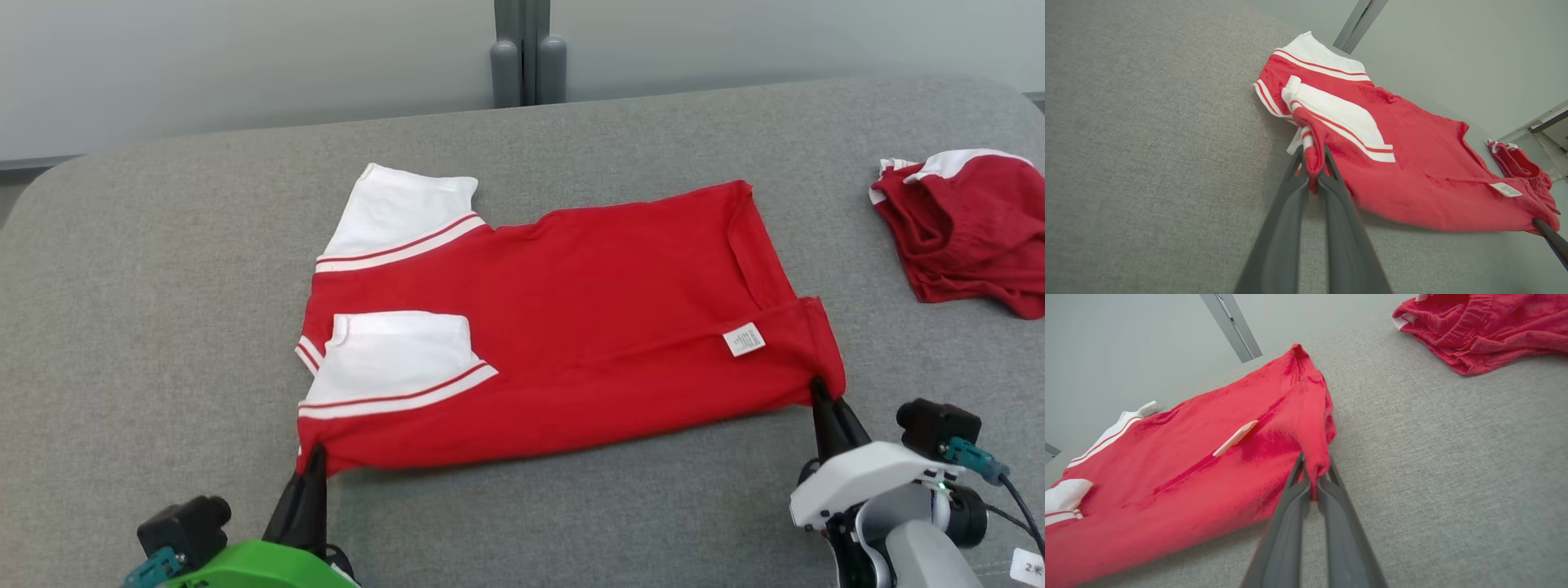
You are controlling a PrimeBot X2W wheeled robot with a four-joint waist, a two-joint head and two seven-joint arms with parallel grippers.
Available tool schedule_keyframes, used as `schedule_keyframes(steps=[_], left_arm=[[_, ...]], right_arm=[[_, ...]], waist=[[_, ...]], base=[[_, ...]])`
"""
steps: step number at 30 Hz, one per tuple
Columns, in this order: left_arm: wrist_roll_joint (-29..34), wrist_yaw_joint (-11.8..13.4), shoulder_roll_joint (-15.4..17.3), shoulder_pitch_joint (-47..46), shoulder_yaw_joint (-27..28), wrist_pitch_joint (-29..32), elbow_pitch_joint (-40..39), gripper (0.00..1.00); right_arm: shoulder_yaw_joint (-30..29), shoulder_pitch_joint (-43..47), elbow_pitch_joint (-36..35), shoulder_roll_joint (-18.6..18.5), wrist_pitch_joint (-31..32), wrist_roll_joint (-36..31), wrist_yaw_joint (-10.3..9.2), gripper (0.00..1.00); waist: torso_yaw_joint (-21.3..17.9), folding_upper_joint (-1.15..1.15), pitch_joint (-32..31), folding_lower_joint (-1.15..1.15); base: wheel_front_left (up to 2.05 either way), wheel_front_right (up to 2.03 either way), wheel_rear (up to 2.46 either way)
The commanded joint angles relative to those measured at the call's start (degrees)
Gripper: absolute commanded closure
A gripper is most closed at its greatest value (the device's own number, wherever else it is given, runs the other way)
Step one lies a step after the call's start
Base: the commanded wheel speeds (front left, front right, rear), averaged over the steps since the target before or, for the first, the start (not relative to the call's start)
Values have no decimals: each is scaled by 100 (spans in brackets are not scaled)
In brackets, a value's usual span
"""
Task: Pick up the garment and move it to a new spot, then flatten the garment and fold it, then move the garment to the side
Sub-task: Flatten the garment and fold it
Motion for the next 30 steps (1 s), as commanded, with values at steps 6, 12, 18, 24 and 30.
schedule_keyframes(steps=[6, 12, 18, 24, 30], left_arm=[[-160, 186, -18, 626, 1, 68, -136, 100], [-79, 248, 32, 710, 33, -39, 3, 85], [9, 291, 160, 551, 130, -160, -97, 0], [365, 231, 573, -113, 94, -52, -446, 0], [744, -21, 1229, -1702, -120, 732, -408, 0]], right_arm=[[-134, 670, -511, -25, 328, 167, -8, 100], [-200, 806, -628, -27, 442, 128, -8, 65], [-333, 812, -750, -21, 372, 36, -8, 0], [-540, 598, -1159, -24, 322, -217, -8, 0], [-413, 264, -1794, -20, 504, -458, -8, 0]], waist=[[-75, 0, 137, 0], [-115, 0, 254, 0], [-170, 0, 433, 0], [-227, 0, 575, 0], [-275, 0, 834, 0]], base=[[0, 0, 0], [0, 0, 0], [0, 0, 0], [0, 0, 0], [0, 0, 0]])
